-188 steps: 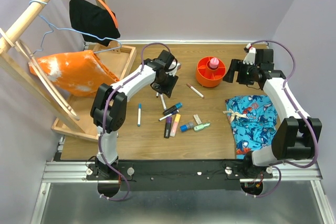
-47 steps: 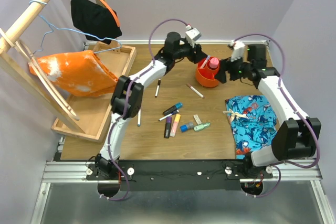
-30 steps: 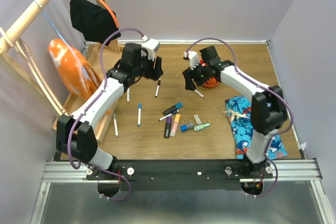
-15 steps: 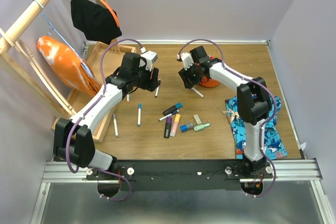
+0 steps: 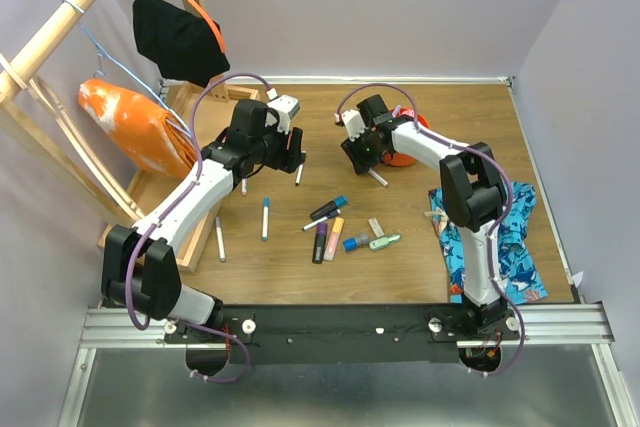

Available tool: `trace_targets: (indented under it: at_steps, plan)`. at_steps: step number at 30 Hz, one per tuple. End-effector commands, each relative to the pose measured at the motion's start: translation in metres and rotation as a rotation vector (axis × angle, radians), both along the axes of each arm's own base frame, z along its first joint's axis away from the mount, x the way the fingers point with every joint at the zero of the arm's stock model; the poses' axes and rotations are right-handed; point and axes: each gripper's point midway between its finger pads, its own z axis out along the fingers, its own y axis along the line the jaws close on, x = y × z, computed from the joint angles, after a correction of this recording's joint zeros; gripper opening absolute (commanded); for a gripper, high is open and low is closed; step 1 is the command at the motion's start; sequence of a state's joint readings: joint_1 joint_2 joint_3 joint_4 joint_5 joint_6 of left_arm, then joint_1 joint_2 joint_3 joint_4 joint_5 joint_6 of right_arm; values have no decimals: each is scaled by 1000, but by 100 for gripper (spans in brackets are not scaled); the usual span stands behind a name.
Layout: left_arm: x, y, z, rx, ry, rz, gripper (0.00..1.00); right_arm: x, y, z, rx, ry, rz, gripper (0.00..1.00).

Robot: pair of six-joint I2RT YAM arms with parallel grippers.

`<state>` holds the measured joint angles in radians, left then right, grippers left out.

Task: Sort the stationery into containers
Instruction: Pick up the pen from the center of the board, then place the pen in the storage box.

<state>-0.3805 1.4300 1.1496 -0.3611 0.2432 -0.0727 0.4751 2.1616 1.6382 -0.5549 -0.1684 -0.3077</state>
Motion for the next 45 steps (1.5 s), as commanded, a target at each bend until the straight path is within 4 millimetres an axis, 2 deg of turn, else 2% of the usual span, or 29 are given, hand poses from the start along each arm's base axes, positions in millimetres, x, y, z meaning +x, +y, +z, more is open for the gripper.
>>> trace_targets:
  at_steps: [1,2,5,6,7,8,10,14,15,16,17,19,20,21,22,24,25,26,31,33,35,37,39,45]
  plan:
    - [3,-1,4,-19,-15,5,70,-5,4,-19,-26,61,30,47]
    - [4,-1,3,-20,-10,7,70,-7,5,-21,-25,71,37,44]
    - [3,-3,1,-26,-3,-2,70,-16,9,-23,-13,109,66,24]
    - [3,-3,1,-24,-4,-2,70,-19,11,-22,-10,114,75,12]
    - [3,-3,0,-24,0,-4,70,-25,13,-22,-10,124,86,5]
    - [4,-4,-2,-23,3,-4,70,-27,15,-15,-1,118,92,1]
    - [5,-4,-2,-22,2,-5,70,-31,22,-3,35,130,110,1]
    - [9,-6,2,-25,-8,-4,70,-24,42,62,166,38,140,1]
    - [11,-6,4,-28,-12,-3,70,-22,48,97,226,-31,148,1]
    - [13,-8,7,-32,-19,-8,71,-24,53,114,296,-44,151,1]
    - [14,-10,6,-37,-15,-15,71,-15,61,140,367,-131,158,1]
    - [16,-15,9,-50,-20,-32,71,-24,60,174,465,-209,139,1]
    - [18,-18,8,-56,-15,-40,72,-15,66,196,519,-315,155,1]
    - [18,-22,9,-70,-9,-59,72,-21,63,188,524,-322,153,1]
    - [18,-24,11,-79,-12,-69,72,-12,61,218,560,-442,134,1]
    - [19,-30,14,-99,-11,-91,72,-5,55,224,561,-505,89,1]
    - [19,-31,14,-102,-12,-95,72,1,43,218,543,-515,27,1]
    - [19,-32,14,-106,-12,-100,72,9,40,239,578,-603,7,1]
    - [14,-32,9,-107,2,-103,72,40,8,252,606,-827,-214,1]
    - [13,-31,9,-105,5,-105,72,52,0,251,614,-896,-274,1]
    - [13,-30,10,-98,2,-106,72,64,-15,254,595,-967,-375,1]
    - [12,-30,9,-95,3,-107,72,73,-25,247,565,-991,-430,1]
    - [13,-29,9,-91,-2,-107,72,77,-26,250,573,-1010,-437,1]
    - [13,-30,5,-92,5,-106,73,88,-29,235,543,-996,-465,1]
